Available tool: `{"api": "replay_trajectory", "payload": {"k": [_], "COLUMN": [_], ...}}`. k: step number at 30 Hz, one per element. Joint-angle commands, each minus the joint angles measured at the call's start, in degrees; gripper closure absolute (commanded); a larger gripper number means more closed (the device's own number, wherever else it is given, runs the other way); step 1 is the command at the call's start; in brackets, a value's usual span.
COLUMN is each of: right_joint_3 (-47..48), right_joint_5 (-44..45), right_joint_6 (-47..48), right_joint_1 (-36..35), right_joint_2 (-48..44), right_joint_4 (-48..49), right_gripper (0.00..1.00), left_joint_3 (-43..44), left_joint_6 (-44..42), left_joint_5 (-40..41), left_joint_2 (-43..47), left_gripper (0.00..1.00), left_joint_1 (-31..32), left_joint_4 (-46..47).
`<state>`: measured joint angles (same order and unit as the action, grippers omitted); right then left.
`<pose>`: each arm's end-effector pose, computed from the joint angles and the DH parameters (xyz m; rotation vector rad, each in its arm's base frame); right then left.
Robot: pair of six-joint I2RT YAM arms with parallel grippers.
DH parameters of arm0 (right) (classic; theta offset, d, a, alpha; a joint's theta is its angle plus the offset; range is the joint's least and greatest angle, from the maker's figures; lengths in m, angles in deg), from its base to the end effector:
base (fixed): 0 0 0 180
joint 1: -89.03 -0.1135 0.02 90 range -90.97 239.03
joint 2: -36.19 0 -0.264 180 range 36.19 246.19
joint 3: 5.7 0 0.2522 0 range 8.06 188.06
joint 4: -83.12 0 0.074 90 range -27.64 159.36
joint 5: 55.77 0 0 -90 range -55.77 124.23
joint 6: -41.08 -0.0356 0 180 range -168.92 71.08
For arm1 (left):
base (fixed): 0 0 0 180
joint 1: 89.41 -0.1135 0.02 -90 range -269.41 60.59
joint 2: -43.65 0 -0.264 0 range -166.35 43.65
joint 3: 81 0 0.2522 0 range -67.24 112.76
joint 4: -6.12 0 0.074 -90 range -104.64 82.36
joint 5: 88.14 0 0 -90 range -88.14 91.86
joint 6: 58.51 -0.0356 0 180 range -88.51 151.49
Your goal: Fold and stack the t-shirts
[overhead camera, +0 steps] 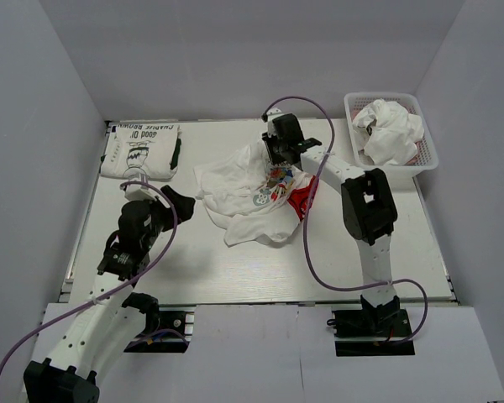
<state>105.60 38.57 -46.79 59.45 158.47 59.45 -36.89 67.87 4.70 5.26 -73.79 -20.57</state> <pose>0.4350 0.2438 0.2264 -0.5538 2.1084 0.1910 0.1607 -0.0431 0.2634 -0.3893 1.9381 -0.5518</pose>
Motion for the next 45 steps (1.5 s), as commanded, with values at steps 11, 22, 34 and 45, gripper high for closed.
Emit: {"api": "replay_trajectory", "payload": {"k": [11, 22, 34, 45], "right_joint_3": [11.4, 31.4, 29.4, 10.1], "right_joint_5": [20.0, 50.2, 46.1, 41.5], "right_joint_6": [0.9, 35.1, 33.7, 7.1], "right_joint_1": [-0.7, 6.7, 23.5, 27.7], "right_joint_2": [-17.5, -11.8, -9.1, 0.4], "right_joint_4": [5.3, 37.1, 46.9, 24.5], "right_gripper": [1.00, 1.00, 1.00, 1.00], "left_joint_3": [0.7, 1.5, 1.6, 1.6], "left_joint_6": [2.6, 2.6, 2.1, 2.1], "left_joint_5": [5.5, 8.7, 10.1, 10.1], "left_joint_2": [0.1, -2.9, -5.3, -7.8], "left_gripper": [0.00, 0.00, 0.00, 0.00], "left_joint_1": [0.3, 0.3, 0.3, 0.3], "left_joint_4": [-4.0, -4.5, -3.0, -1.9]}}
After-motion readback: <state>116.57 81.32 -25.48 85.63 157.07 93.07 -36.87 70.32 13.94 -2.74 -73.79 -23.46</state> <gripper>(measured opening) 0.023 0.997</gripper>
